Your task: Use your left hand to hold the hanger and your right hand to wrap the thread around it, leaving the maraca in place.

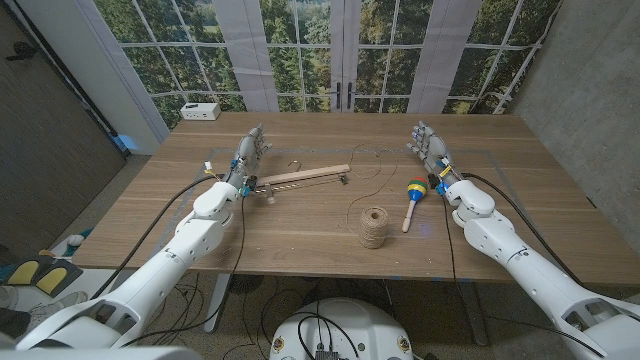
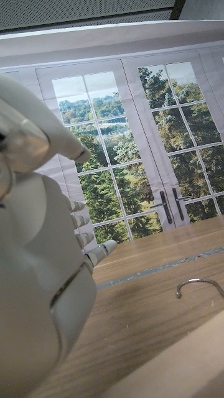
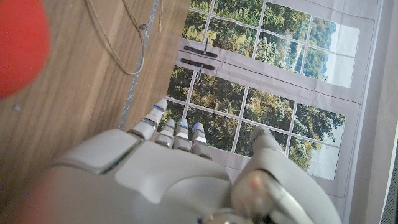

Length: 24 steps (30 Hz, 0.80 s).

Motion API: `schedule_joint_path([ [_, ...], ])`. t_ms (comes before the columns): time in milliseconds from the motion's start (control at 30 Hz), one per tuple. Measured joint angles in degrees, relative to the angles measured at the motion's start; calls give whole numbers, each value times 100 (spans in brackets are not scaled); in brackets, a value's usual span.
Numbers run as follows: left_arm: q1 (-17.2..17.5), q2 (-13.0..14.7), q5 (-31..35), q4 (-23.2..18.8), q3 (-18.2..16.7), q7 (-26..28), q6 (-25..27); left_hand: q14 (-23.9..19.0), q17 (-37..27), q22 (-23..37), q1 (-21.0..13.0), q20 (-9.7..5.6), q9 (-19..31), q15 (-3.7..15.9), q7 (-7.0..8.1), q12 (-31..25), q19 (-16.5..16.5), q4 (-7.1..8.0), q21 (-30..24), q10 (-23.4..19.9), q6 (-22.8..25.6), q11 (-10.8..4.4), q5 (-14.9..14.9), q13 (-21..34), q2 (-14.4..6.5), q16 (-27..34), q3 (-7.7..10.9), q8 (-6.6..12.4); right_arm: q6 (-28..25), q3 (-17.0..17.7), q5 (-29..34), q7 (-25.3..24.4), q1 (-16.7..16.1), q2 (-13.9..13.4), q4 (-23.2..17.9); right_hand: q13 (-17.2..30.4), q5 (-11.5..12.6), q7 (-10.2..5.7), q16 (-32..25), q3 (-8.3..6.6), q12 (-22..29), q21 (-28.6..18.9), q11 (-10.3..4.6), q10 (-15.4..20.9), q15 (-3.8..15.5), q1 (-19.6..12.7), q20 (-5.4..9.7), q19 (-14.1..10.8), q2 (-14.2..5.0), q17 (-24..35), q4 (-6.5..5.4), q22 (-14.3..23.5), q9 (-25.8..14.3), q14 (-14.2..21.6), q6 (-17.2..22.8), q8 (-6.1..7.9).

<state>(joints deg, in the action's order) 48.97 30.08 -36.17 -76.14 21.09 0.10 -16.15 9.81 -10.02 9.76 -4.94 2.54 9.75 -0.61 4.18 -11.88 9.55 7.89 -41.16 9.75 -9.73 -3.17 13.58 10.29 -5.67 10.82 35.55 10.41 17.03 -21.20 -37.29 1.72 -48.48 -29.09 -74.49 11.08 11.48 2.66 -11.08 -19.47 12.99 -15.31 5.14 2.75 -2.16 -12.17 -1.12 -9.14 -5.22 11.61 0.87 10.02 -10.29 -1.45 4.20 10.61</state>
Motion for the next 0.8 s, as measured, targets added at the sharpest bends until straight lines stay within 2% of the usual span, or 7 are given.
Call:
schedule_joint_path([
  [133,35,64,131,-106,-1,145,33,2,0,0,0,43,0,-92,0,0,39,0,-5,0,0,0,0,9,0,22,0,0,11,1,-1,3,-7,4,0,0,0,0,0,0,0,0,0,0,0,0,0,0,0,0,0,0,0,0,0,0],
  [267,66,154,360,-231,21,355,81,-42,13,0,-38,229,0,-205,4,-43,29,-107,35,-1,4,0,0,26,-38,22,-31,44,21,2,-7,6,-19,8,0,0,0,0,0,0,0,0,-1,0,0,0,0,0,0,0,0,-1,0,0,0,0],
  [333,81,211,570,-316,39,531,148,-141,17,0,-89,408,27,-304,78,-65,28,-215,74,-1,78,0,-18,26,-46,34,-37,44,24,4,-10,6,-29,9,0,-1,0,0,0,0,0,0,-1,0,0,0,0,1,0,0,0,-1,0,0,0,0],
  [433,106,324,825,-479,84,753,242,-328,17,27,-211,648,27,-440,102,-106,11,-379,112,-4,276,2,-77,36,62,45,-51,84,28,6,-15,6,-42,9,-6,-1,0,-32,0,0,0,0,-1,0,1,0,-24,-24,0,-1,0,-1,0,0,32,0],
  [567,115,463,1210,-695,133,1060,436,-553,16,27,-445,752,27,-463,53,-150,-76,-615,154,-253,511,62,-147,53,75,86,-21,106,37,12,-21,2,-64,9,-25,-1,0,-32,0,0,0,0,-1,0,-22,0,-31,-30,0,-1,0,-1,1,23,31,0],
  [667,120,567,1488,-892,172,1275,636,-808,1,53,-699,777,26,-492,-18,-238,-194,-874,175,-546,720,151,-229,66,40,111,41,106,42,17,-27,-5,-82,9,-39,-1,0,-32,0,0,0,0,21,22,-41,0,-31,-30,0,-1,0,-1,1,43,31,0],
  [800,125,693,1815,-1151,223,1529,971,-1188,0,72,-1082,800,26,-416,-144,-323,-374,-1246,197,-941,1010,257,-316,84,-64,177,132,151,50,27,-36,-11,-100,9,-47,-1,0,-32,0,1,0,0,21,22,-41,1,-31,-30,0,-1,0,-1,1,43,31,10],
])
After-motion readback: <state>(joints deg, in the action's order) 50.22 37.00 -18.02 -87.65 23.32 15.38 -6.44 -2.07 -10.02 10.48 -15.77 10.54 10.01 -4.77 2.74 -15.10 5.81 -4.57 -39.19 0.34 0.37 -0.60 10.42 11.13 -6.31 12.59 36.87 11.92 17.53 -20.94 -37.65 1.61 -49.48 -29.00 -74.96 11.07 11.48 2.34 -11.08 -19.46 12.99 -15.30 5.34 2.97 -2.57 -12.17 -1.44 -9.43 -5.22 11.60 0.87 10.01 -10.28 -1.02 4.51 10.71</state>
